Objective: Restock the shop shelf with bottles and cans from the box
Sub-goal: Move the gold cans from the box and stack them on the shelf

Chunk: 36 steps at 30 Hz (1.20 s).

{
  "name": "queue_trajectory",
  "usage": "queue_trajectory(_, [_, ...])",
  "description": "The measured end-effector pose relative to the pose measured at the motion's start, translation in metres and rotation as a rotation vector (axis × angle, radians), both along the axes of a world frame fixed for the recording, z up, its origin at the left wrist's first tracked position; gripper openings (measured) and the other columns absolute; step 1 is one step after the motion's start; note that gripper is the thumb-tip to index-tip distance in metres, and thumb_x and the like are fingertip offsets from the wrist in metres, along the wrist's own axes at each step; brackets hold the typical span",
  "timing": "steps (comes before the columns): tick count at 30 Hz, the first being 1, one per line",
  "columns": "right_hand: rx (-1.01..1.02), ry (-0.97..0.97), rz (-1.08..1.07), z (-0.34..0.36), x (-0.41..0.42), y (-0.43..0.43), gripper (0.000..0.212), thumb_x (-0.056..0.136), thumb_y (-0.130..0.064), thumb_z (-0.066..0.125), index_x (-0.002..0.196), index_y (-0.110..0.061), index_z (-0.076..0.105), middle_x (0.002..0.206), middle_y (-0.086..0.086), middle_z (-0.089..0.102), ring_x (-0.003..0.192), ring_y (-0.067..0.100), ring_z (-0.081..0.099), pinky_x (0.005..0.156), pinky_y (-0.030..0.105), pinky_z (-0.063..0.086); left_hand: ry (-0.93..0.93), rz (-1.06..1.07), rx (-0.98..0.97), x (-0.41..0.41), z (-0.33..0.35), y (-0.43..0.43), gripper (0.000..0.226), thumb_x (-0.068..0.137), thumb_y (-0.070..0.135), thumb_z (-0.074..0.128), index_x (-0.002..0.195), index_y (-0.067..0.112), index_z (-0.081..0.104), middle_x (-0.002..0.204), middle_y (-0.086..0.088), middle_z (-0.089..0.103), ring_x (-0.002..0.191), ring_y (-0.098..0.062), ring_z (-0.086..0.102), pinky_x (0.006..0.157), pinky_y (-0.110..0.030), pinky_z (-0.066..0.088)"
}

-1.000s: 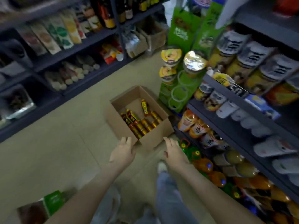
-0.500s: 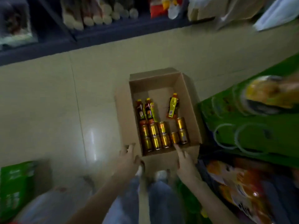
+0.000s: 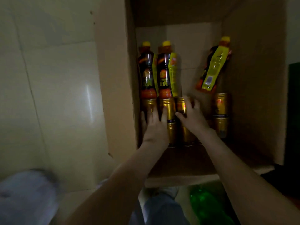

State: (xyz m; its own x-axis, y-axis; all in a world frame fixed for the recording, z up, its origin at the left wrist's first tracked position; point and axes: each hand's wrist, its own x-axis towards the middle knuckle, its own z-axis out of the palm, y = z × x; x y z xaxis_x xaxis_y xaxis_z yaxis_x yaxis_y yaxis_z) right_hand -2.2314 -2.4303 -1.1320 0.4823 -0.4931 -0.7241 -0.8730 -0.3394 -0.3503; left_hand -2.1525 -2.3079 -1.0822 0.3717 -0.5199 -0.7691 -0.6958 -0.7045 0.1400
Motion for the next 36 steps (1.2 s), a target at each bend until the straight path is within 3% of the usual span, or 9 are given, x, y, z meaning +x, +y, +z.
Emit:
queue_trajectory(6, [0.046,-0.126,-0.178,-0.005,0.000,-0.003,0.071,0.090,-0.014,0.063,0.147,-0.035,0.026,0.151,0.011,0.022,0.134,0.031,0.034,0.097,0.036,0.036,0.145,0.170,-0.171,-0.007,-0.010,-0.008,0.082,0.095,0.023,0.051,0.152,0.026,-0.008,0.158,-0.014,-0.006,0.146,-0.030,-0.007,0.119,-0.046,0.000])
queue_trajectory(10, [0.102,-0.293,-0.355,0.025,-0.004,0.002,0.072,0.087,-0.009,0.066,0.144,-0.036,0.032,0.148,0.003,0.027,0.134,0.018,0.032,0.105,0.035,0.035,0.324,0.645,-0.463,-0.005,0.002,-0.014,0.053,0.102,0.023,0.039,0.151,0.027,0.020,0.153,-0.009,0.028,0.138,-0.024,0.032,0.107,-0.032,0.033])
queue_trajectory(13, [0.221,-0.432,-0.475,0.056,-0.002,0.000,0.075,0.087,-0.012,0.067,0.146,-0.038,0.028,0.138,-0.020,0.036,0.125,0.000,0.041,0.102,0.026,0.041,0.612,0.910,-0.496,0.005,0.017,-0.019,0.052,0.101,0.037,0.040,0.148,0.042,0.020,0.155,0.000,0.024,0.140,-0.019,0.027,0.111,-0.036,0.030])
queue_trajectory(18, [0.479,-0.582,-0.565,0.108,0.005,0.006,0.079,0.085,-0.025,0.068,0.148,-0.042,0.023,0.139,-0.031,0.032,0.124,-0.009,0.044,0.100,0.022,0.046,0.917,0.795,-0.567,0.034,0.052,-0.019,0.074,0.088,0.047,0.059,0.145,0.053,0.011,0.145,0.017,0.027,0.135,-0.008,0.035,0.111,-0.037,0.036])
queue_trajectory(22, [0.759,-0.668,-0.542,0.133,0.010,0.008,0.074,0.085,-0.034,0.065,0.146,-0.049,0.025,0.149,-0.018,0.033,0.133,0.004,0.042,0.107,0.033,0.042,0.845,0.549,-0.536,0.063,0.076,-0.014,0.108,0.072,0.042,0.077,0.149,0.038,0.001,0.144,0.008,0.033,0.125,-0.007,0.047,0.104,-0.031,0.044])
queue_trajectory(25, [1.007,-0.668,-0.682,0.133,0.018,0.004,0.058,0.092,-0.024,0.046,0.141,-0.051,0.032,0.150,-0.006,0.039,0.132,0.017,0.047,0.105,0.041,0.043,0.745,0.553,-0.553,0.077,0.092,-0.003,0.105,0.071,0.031,0.083,0.146,0.035,0.010,0.138,0.008,0.044,0.115,-0.007,0.055,0.097,-0.033,0.050])
queue_trajectory(29, [0.579,-0.349,-0.792,0.086,0.027,0.008,0.043,0.098,-0.031,0.047,0.140,-0.037,0.040,0.141,-0.002,0.048,0.125,0.018,0.050,0.099,0.033,0.041,0.627,0.823,-0.651,0.092,0.119,0.027,0.090,0.069,0.027,0.084,0.137,0.038,0.026,0.116,0.018,0.057,0.102,-0.006,0.063,0.081,-0.030,0.056])
queue_trajectory(32, [0.282,-0.032,-0.586,0.041,0.037,0.023,0.053,0.096,-0.029,0.054,0.145,-0.024,0.034,0.139,0.005,0.049,0.127,0.025,0.046,0.101,0.037,0.039,0.380,0.932,-0.735,0.104,0.127,0.047,0.085,0.073,0.021,0.081,0.133,0.043,0.026,0.102,0.021,0.062,0.084,-0.002,0.067,0.068,-0.019,0.054])
queue_trajectory(36, [0.065,0.039,-0.332,-0.003,0.048,0.047,0.065,0.088,-0.038,0.064,0.139,-0.013,0.033,0.132,0.012,0.052,0.127,0.034,0.042,0.102,0.044,0.039,0.265,0.971,-0.719,0.118,0.109,0.063,0.086,0.074,0.023,0.080,0.136,0.041,0.023,0.098,0.034,0.059,0.082,-0.003,0.068,0.074,-0.034,0.059])
